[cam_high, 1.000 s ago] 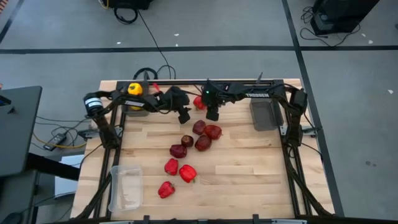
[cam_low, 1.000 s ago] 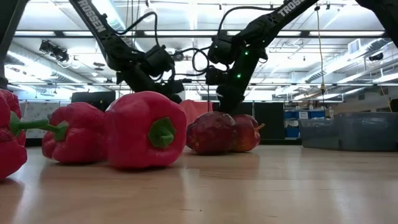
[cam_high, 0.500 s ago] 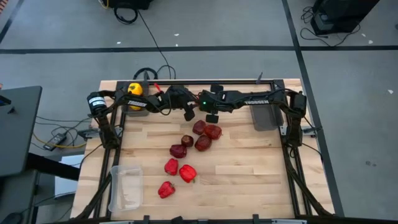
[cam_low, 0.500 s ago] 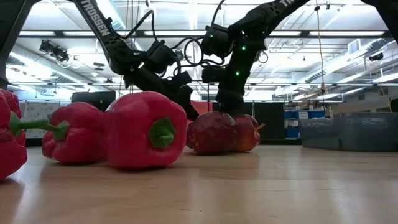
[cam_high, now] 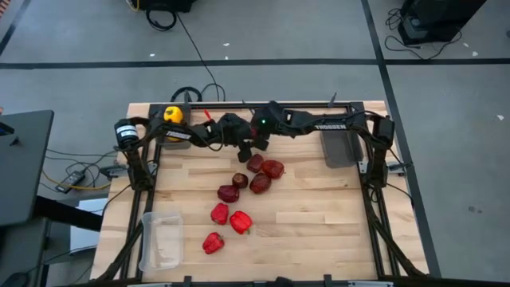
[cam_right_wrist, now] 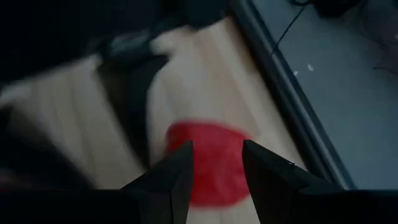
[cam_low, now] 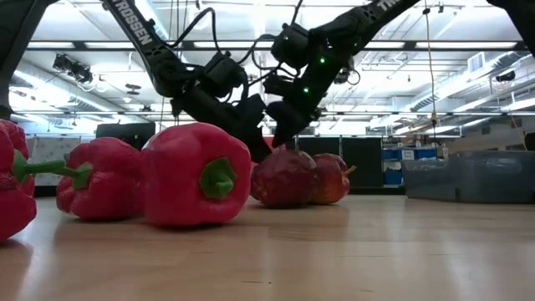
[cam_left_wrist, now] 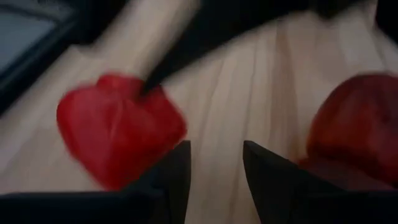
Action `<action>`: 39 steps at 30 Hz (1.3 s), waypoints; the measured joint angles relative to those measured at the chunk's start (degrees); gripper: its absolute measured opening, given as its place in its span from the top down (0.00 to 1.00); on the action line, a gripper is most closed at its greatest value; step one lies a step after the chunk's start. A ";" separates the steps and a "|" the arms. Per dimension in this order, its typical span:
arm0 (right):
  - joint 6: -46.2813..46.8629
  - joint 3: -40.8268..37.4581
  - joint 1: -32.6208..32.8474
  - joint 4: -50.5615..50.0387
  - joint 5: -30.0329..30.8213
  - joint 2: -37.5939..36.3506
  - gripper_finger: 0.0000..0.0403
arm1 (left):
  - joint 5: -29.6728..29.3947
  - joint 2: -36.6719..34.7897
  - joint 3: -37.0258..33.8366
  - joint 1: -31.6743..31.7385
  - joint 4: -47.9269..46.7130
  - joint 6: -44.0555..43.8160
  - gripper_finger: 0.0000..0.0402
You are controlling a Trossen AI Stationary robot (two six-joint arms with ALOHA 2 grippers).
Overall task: Sort produce into baskets
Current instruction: Put the red bell pepper into the right black transparent bin
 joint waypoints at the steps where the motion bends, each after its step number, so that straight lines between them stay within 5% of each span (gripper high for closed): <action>1: 0.92 0.00 -0.80 0.70 -1.41 0.11 0.63 | -0.17 -0.24 0.00 0.00 -1.19 -0.40 0.62; 7: 1.60 -0.01 -6.09 3.07 -10.95 2.66 0.65 | -3.20 -3.13 -0.02 0.95 -9.89 0.39 0.62; 13: 3.07 0.13 -8.68 -5.48 -17.99 2.28 0.69 | -5.31 -3.27 -0.04 3.52 -10.56 0.30 0.62; 24: -0.85 -0.05 -7.38 -23.87 -16.50 -6.46 0.73 | -5.21 -3.15 -0.09 3.42 -7.19 -0.02 0.62; 30: -1.97 -0.05 -7.31 -22.90 -14.08 -10.93 0.73 | -5.09 -3.15 -0.09 3.15 -6.47 -0.02 0.62; 33: -10.22 0.08 -6.03 -21.52 -14.64 -11.63 0.72 | -5.06 -3.15 -0.07 2.94 -6.99 0.75 0.62; 39: -29.35 0.00 -4.00 -22.46 -3.99 -9.15 0.57 | -4.30 -3.15 -0.07 2.45 -10.13 1.16 0.62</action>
